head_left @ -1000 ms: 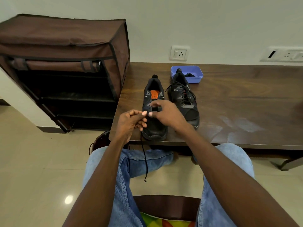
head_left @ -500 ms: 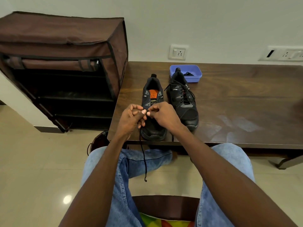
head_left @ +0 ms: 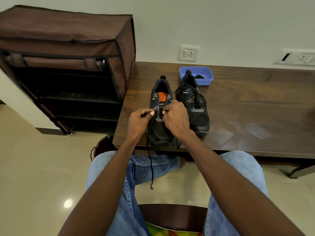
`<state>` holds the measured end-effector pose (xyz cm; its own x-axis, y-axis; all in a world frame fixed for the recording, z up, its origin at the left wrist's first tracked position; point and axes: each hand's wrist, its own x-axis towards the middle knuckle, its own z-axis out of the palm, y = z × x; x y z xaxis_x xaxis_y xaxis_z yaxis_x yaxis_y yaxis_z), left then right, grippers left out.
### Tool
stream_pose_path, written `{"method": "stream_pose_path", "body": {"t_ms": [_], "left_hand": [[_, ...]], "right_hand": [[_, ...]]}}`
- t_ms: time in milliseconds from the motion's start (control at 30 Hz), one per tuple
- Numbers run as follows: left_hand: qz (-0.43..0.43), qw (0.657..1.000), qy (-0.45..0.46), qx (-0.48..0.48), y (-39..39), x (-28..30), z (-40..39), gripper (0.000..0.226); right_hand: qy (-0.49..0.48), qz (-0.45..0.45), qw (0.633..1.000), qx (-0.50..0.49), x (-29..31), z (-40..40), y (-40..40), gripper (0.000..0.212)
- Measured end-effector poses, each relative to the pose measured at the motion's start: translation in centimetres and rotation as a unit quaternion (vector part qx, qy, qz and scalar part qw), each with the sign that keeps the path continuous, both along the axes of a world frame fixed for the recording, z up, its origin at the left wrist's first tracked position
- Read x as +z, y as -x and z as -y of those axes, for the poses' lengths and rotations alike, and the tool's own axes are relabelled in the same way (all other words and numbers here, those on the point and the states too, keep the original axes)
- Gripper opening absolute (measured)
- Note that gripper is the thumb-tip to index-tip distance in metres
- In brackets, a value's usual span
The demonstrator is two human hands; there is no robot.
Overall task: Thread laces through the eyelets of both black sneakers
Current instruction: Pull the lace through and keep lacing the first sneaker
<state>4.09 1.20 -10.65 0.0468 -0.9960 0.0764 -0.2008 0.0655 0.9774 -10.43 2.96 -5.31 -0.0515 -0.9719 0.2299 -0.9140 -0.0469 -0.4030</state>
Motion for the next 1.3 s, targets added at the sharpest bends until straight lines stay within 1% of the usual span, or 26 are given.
{"method": "stream_pose_path", "body": {"t_ms": [133, 333, 400, 433, 500, 567, 600, 667, 733, 967, 1100, 1200, 1300], "left_hand": [[-0.007, 1.0, 0.0, 0.004, 0.2, -0.2, 0.1, 0.014], [0.003, 1.0, 0.003, 0.006, 0.2, -0.3, 0.0, 0.018], [0.008, 1.0, 0.006, 0.007, 0.1, -0.3, 0.1, 0.018], [0.01, 1.0, 0.007, 0.007, 0.1, -0.4, 0.1, 0.018], [0.008, 1.0, 0.005, 0.006, 0.1, -0.6, 0.3, 0.018], [0.001, 1.0, 0.005, 0.006, 0.0, -0.7, 0.4, 0.018], [0.0, 1.0, 0.004, 0.005, -0.1, -0.7, 0.4, 0.018], [0.002, 1.0, 0.0, 0.006, -0.1, -0.6, 0.4, 0.019], [-0.002, 1.0, -0.006, 0.004, -0.1, -0.6, 0.3, 0.02], [-0.015, 1.0, -0.018, -0.003, -0.2, -0.6, 0.3, 0.02], [-0.033, 0.999, -0.009, -0.004, 0.1, -0.6, 0.2, 0.018], [-0.021, 1.0, 0.01, 0.004, 0.4, -0.6, 0.1, 0.014], [0.001, 1.0, 0.025, 0.02, 0.8, -0.2, 0.1, 0.01]], "right_hand": [[-0.002, 0.008, 1.0, 0.0, 0.1, 0.0, -0.5, 0.022], [-0.016, -0.043, 0.999, 0.01, 0.6, -0.3, -1.1, 0.021], [-0.019, -0.029, 0.999, 0.022, 0.0, 0.2, -0.9, 0.018], [-0.022, -0.005, 1.0, 0.02, -0.3, 0.5, -0.8, 0.016], [-0.042, 0.091, 0.995, -0.001, -0.8, 1.0, -0.6, 0.016], [-0.078, 0.209, 0.975, -0.019, -0.9, 1.3, -0.4, 0.016], [-0.095, 0.255, 0.962, -0.024, -0.9, 1.4, -0.3, 0.02], [-0.118, 0.314, 0.942, -0.026, -1.2, 1.6, 0.0, 0.03], [-0.133, 0.347, 0.928, -0.03, -1.5, 1.8, 0.1, 0.033], [-0.144, 0.317, 0.937, -0.005, -1.5, 2.2, 0.0, 0.036], [-0.179, 0.317, 0.931, 0.007, -1.7, 2.6, 0.2, 0.031], [-0.171, 0.274, 0.946, 0.025, -1.2, 2.8, 0.5, 0.034], [-0.112, 0.205, 0.972, 0.021, -0.9, 3.2, 1.1, 0.023]]}}
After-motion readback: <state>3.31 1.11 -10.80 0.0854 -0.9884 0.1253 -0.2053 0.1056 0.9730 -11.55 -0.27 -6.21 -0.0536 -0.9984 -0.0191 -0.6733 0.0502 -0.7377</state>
